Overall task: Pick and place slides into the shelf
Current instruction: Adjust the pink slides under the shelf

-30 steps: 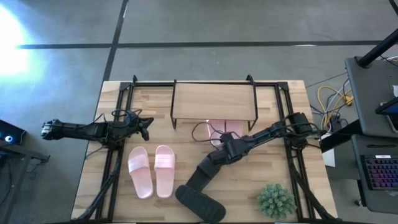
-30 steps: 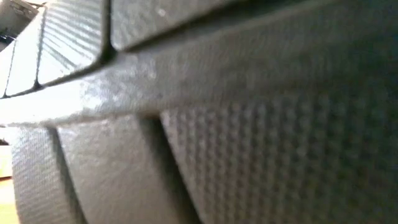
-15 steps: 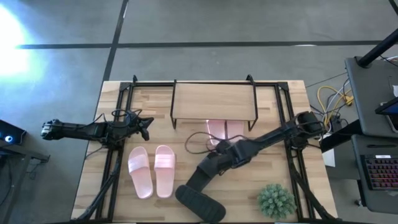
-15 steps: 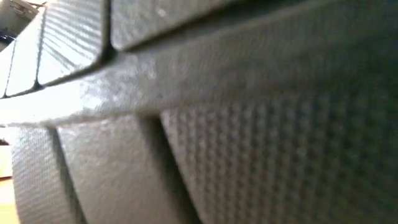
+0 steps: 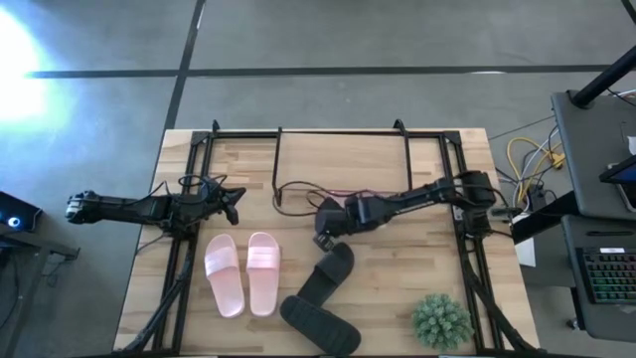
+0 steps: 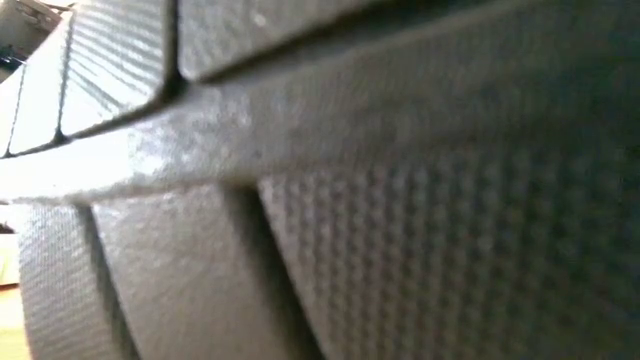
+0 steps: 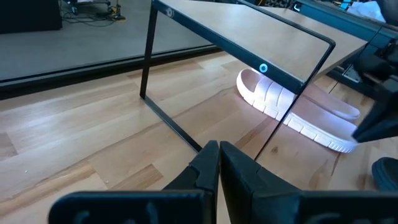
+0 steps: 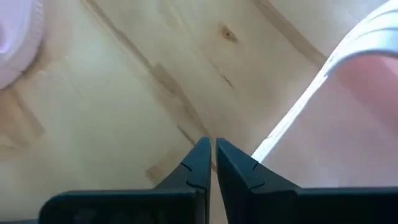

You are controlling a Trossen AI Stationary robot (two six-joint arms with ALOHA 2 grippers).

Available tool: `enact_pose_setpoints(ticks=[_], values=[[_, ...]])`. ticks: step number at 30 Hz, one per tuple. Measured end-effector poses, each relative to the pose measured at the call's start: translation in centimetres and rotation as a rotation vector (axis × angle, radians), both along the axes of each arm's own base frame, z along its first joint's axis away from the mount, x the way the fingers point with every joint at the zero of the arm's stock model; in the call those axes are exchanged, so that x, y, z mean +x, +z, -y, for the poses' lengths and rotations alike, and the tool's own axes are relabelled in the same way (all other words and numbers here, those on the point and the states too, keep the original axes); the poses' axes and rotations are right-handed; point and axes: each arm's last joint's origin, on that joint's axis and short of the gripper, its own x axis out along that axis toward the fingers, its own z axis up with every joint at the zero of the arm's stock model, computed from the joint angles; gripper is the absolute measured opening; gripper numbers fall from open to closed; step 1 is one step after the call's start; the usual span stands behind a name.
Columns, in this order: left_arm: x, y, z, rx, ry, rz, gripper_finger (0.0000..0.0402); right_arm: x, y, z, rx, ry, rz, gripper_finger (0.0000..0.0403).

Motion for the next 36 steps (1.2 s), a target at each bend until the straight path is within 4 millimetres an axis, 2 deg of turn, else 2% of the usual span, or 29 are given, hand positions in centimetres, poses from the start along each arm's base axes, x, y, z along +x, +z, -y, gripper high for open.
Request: enact_pose_setpoints(ticks=[4,8,15,19,29,36], values=[[0.0,0.0,0.0,0.000,-0.002,0.000,0.0000,0.9,-0.7,0.7,-0.017,0.021,-0.019,0.0018],[0.0,0.0,0.0,-0.001,-0.003,0.000,0.0000,1.8,-2.4,1.0,-0.035,0.026,-0.064,0.0018],[0.0,0.0,0.0,-0.001,-0.002,0.000,0.0000,2.1,-4.9,1.4,-0.191,-0.055,-0.218,0.0018],[0.0,0.0,0.0,-0.001,-0.002,0.000,0.0000,1.7,-4.8,1.7,-0.269,-0.123,-0.250,0.0018],[0.0,0.0,0.0,0.000,0.001,0.001,0.0000,0.3,-5.1,2.8,-0.313,-0.306,-0.309,0.0018],[0.0,0.0,0.0,0.000,0.001,0.001,0.0000,-0.7,-5.2,3.0,-0.362,-0.345,-0.369,0.0018]])
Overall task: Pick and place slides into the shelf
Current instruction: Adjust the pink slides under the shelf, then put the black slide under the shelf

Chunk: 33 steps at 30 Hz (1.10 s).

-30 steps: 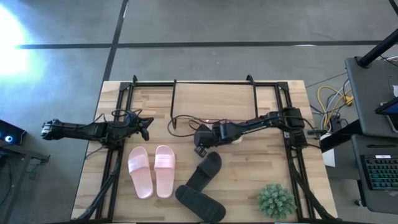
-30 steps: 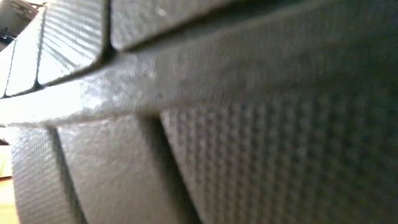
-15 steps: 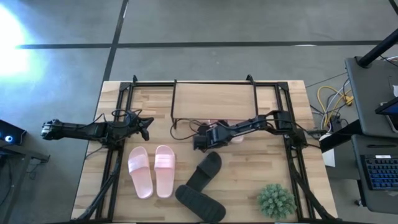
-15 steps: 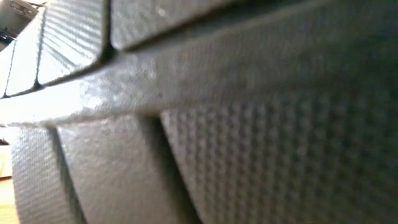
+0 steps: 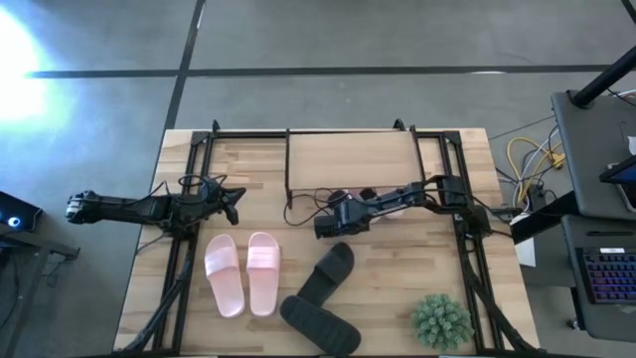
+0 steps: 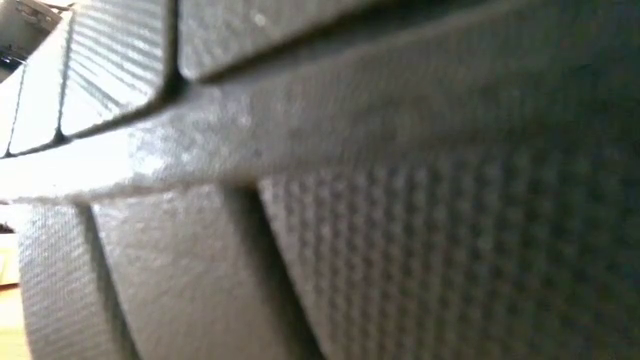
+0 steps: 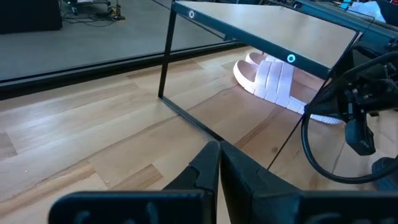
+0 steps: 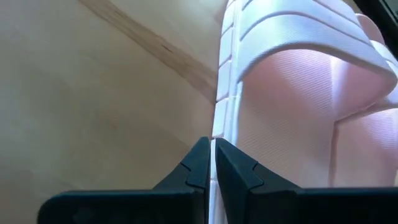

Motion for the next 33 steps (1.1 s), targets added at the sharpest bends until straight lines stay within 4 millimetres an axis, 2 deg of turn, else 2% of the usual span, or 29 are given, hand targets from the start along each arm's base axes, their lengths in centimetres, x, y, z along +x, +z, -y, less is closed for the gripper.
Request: enact_pose_setpoints(ticks=[8,14,19,21,26,30,33], values=[[0.0,0.0,0.0,0.000,-0.001,0.000,0.0000,0.4,0.2,-1.0,0.142,0.049,0.017,0.0018],[0.0,0.0,0.0,0.000,-0.001,-0.001,0.0000,1.9,2.5,-3.0,0.278,0.227,0.148,0.0018],[0.0,0.0,0.0,0.000,-0.002,-0.001,0.0000,4.5,5.1,-4.1,0.522,0.530,0.373,0.0018],[0.0,0.0,0.0,-0.001,-0.004,-0.001,0.0000,5.2,6.1,-4.3,0.562,0.584,0.432,0.0018],[0.0,0.0,0.0,-0.001,-0.004,-0.001,0.0000,6.3,8.9,-4.3,0.394,0.618,0.480,0.0018],[0.0,0.0,0.0,-0.001,-0.004,-0.001,0.0000,7.0,12.3,-3.2,0.243,0.602,0.499,0.0018],[0.0,0.0,0.0,-0.001,-0.003,0.000,0.0000,7.5,15.1,-2.4,0.205,0.616,0.546,0.0018]])
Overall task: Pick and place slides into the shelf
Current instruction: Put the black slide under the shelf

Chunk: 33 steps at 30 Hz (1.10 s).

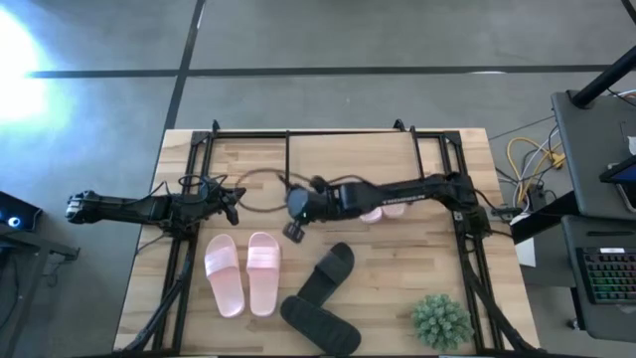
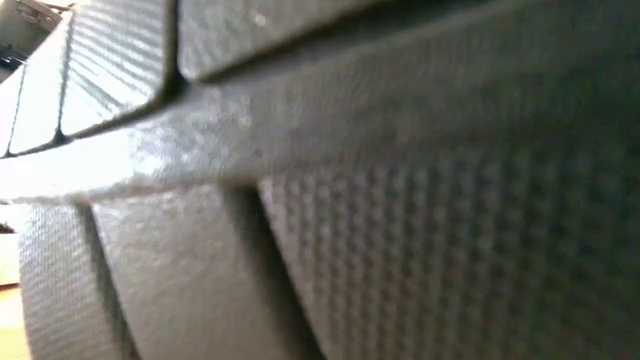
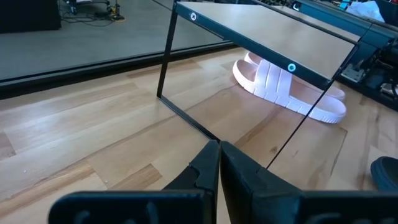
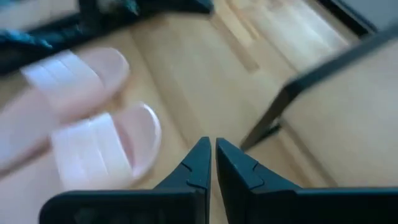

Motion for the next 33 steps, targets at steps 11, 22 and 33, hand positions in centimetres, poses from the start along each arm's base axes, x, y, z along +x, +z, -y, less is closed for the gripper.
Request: enact_pose_setpoints(ticks=[11,22,33], values=[[0.0,0.0,0.0,0.001,0.002,0.000,0.0000,-0.6,1.6,0.2,0.071,0.086,-0.084,0.0064],[0.0,0.0,0.0,0.001,0.003,0.000,0.0000,0.1,2.8,-4.3,-0.213,0.291,0.008,0.0198],[0.0,0.0,0.0,0.001,0.002,-0.002,0.0000,1.8,0.4,-7.1,-0.203,0.318,0.044,0.0205]])
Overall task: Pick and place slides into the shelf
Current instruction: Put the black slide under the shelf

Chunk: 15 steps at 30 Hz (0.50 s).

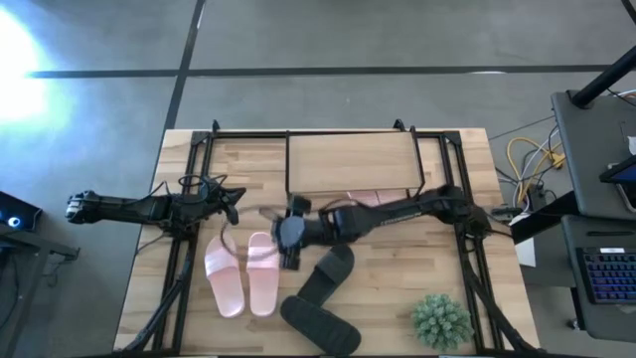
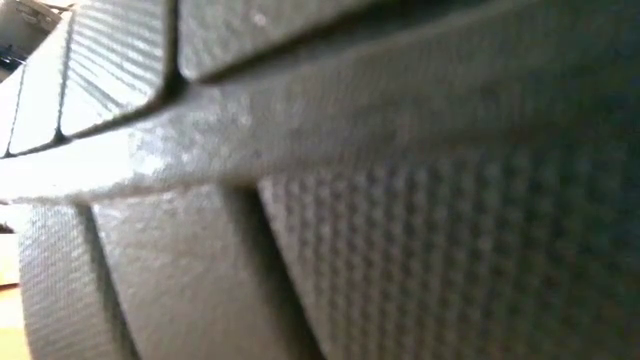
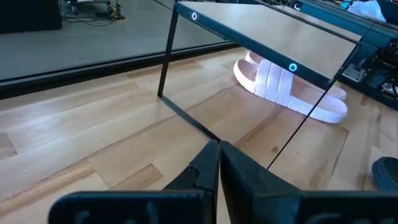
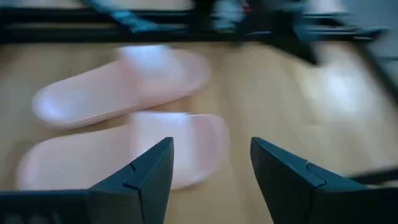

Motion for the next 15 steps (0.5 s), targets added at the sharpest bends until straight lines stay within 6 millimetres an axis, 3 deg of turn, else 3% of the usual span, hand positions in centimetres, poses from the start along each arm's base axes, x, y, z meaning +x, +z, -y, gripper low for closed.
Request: enact_pose_setpoints(ticks=[5,10,15], values=[[0.0,0.0,0.0,-0.001,-0.002,0.002,0.0000,0.2,-1.6,-3.0,-0.005,0.084,-0.018,0.0206],[0.0,0.0,0.0,-0.001,-0.002,0.001,0.0000,0.6,-3.7,-3.6,0.067,0.013,-0.050,0.0206],[0.0,0.0,0.0,-0.001,-0.001,0.002,0.0000,0.3,-2.5,-3.4,0.200,-0.104,-0.003,0.0206]])
